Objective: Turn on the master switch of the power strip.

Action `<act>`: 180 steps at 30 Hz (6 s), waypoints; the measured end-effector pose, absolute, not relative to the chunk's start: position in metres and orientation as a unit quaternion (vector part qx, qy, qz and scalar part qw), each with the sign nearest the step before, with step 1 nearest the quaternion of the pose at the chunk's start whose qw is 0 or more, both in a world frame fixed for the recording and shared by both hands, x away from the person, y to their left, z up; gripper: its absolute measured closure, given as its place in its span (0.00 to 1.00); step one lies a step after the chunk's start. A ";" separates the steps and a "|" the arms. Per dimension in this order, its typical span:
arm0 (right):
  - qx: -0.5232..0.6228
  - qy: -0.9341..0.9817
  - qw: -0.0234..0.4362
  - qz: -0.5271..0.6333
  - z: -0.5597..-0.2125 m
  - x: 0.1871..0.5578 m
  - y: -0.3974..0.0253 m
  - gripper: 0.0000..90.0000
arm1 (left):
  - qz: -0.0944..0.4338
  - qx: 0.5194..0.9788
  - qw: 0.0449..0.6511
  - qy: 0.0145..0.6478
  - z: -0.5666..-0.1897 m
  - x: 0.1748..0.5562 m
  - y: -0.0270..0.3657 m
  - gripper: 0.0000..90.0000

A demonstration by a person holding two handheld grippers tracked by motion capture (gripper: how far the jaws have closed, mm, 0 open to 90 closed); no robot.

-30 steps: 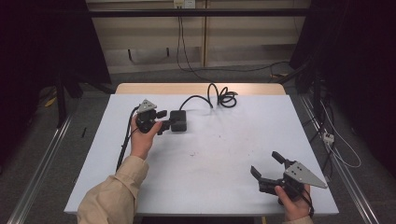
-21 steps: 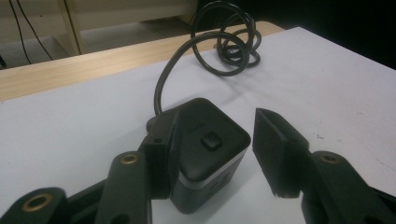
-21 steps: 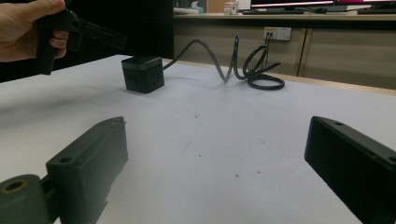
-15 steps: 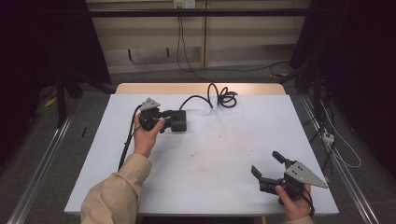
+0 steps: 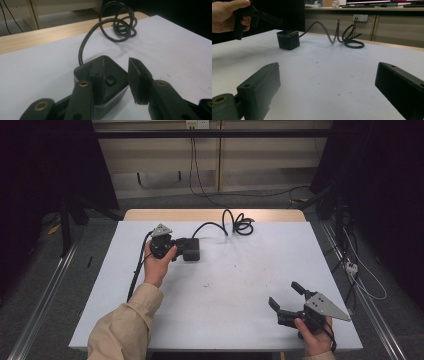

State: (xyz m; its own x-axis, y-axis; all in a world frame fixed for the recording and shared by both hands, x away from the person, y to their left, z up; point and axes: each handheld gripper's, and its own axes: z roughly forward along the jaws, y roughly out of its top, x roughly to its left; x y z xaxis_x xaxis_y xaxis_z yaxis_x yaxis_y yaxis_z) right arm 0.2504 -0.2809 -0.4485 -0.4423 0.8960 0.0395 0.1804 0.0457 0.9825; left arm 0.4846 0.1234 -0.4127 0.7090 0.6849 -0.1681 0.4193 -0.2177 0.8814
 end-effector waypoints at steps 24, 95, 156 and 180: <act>0.416 0.646 0.325 0.551 -0.448 0.251 -0.280 0.06 | 0.117 0.770 0.504 0.373 -0.416 0.491 0.120 0.99; 0.408 0.649 0.327 0.552 -0.446 0.249 -0.279 0.06 | 0.113 0.777 0.485 0.384 -0.427 0.496 0.114 1.00; 0.408 0.649 0.327 0.553 -0.445 0.249 -0.279 0.06 | 0.104 0.773 0.486 0.393 -0.427 0.497 0.115 1.00; 0.408 0.648 0.328 0.553 -0.444 0.248 -0.280 0.06 | 0.107 0.772 0.485 0.398 -0.427 0.496 0.113 1.00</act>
